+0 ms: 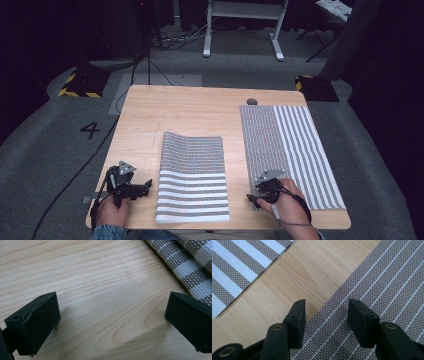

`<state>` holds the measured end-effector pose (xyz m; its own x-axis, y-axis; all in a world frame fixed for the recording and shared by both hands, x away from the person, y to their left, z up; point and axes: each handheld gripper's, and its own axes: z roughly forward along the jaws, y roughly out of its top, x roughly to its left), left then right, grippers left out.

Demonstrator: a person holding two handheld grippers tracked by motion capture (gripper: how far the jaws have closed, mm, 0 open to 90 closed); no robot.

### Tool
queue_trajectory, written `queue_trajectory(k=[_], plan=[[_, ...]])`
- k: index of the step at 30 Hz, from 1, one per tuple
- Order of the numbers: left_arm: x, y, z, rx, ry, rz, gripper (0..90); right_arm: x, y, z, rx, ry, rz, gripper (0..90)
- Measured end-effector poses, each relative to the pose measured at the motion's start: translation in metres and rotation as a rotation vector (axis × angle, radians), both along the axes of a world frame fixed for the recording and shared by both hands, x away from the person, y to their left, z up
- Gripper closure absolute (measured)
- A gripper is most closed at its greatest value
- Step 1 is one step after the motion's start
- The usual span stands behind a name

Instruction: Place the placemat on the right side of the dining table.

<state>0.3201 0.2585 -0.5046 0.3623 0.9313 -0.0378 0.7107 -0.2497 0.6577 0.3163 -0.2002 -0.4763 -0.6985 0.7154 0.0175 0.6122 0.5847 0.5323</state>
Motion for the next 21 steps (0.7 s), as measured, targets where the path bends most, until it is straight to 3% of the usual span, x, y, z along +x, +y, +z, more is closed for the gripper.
queue_trajectory(k=[8, 13, 17, 19, 21], plan=[[0.000, 0.000, 0.000, 0.000, -0.001, 0.000, 0.0, 0.002, 0.002, 0.001, -0.003, 0.008, -0.003, 49.1], [0.000, 0.000, 0.000, 0.000, 0.000, 0.000, 0.0, 0.004, 0.000, 0.000, 0.021, 0.010, 0.006, 46.7], [0.000, 0.000, 0.000, 0.000, 0.000, 0.000, 0.0, 0.001, 0.005, 0.009, 0.056, -0.044, 0.026, 43.6], [0.000, 0.000, 0.000, 0.000, -0.001, 0.001, 0.0, -0.001, 0.011, 0.020, 0.104, -0.091, 0.048, 41.6], [0.000, 0.000, 0.000, 0.000, 0.000, 0.000, 0.0, -0.003, 0.019, 0.035, 0.159, -0.154, 0.103, 38.6]])
